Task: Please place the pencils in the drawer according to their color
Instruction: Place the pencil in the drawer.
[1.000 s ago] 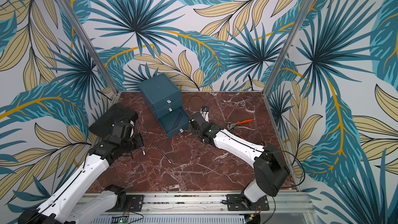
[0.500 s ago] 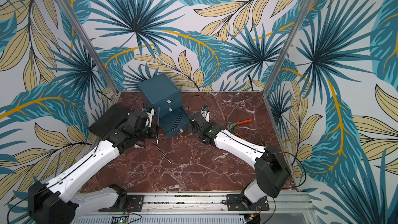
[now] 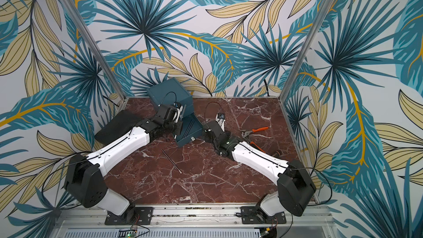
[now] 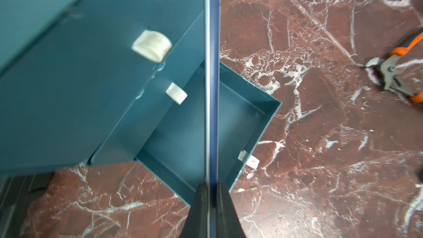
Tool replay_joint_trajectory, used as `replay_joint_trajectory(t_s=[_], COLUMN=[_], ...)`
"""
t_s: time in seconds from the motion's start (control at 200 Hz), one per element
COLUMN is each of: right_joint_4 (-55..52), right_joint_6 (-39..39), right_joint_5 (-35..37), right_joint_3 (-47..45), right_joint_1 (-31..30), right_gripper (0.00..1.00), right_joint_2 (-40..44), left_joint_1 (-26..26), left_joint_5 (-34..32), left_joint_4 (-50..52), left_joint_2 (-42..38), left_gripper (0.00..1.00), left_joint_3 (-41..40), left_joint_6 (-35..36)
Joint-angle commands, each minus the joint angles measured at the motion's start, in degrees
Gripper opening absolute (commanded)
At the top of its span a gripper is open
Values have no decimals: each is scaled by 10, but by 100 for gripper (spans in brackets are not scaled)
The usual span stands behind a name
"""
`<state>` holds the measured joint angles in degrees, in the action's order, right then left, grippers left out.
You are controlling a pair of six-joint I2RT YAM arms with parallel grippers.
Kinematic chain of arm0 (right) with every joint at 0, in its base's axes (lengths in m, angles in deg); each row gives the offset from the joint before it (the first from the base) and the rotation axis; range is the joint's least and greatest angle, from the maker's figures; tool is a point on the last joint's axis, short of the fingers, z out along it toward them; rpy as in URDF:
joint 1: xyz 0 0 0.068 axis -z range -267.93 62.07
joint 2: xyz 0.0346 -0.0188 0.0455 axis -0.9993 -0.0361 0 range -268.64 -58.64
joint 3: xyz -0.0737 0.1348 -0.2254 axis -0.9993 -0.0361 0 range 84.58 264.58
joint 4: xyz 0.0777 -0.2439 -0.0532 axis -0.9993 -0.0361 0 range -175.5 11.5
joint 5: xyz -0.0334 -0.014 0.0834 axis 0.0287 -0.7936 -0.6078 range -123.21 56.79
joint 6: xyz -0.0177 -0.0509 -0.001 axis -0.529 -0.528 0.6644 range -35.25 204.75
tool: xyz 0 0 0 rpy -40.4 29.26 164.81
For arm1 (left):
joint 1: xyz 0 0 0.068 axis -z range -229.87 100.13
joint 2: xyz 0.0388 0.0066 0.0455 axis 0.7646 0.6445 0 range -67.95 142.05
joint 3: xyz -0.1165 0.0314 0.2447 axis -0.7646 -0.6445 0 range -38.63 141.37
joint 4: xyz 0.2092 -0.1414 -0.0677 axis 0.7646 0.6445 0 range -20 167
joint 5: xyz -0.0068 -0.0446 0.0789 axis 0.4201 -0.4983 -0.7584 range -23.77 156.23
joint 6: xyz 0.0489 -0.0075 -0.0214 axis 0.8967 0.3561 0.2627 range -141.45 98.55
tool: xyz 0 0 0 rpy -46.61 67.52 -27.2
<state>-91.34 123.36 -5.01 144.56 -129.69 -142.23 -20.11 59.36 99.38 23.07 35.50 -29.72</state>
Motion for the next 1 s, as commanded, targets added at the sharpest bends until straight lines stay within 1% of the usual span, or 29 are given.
replay_joint_trajectory(t_s=[0.0,0.15,0.17,0.275,0.486,0.506,0.591,0.907,0.997], right_joint_4=[9,9,-10,-16,-2,19,29,15,9], right_joint_6=[9,10,11,16,3,3,0,11,13], right_joint_5=[27,41,43,58,68,69,69,71,73], right_joint_3=[-11,-10,-10,-13,-32,-34,-39,-38,-35], right_joint_1=[1,1,1,1,2,1,1,2,2], right_gripper=[99,99,99,99,99,100,100,100,99], right_joint_2=[14,14,14,17,29,29,30,24,24], left_joint_1=[0,-5,-6,-8,-8,-8,-9,-16,-18], left_joint_5=[-8,-4,-4,6,6,6,0,-5,-13], left_joint_4=[7,30,35,58,69,69,69,88,88], left_joint_2=[30,80,86,114,147,150,162,201,204], left_gripper=[0,0,0,0,0,0,0,0,12], left_joint_3=[35,74,80,105,115,116,120,140,138], left_joint_6=[34,18,13,1,3,5,9,6,-8])
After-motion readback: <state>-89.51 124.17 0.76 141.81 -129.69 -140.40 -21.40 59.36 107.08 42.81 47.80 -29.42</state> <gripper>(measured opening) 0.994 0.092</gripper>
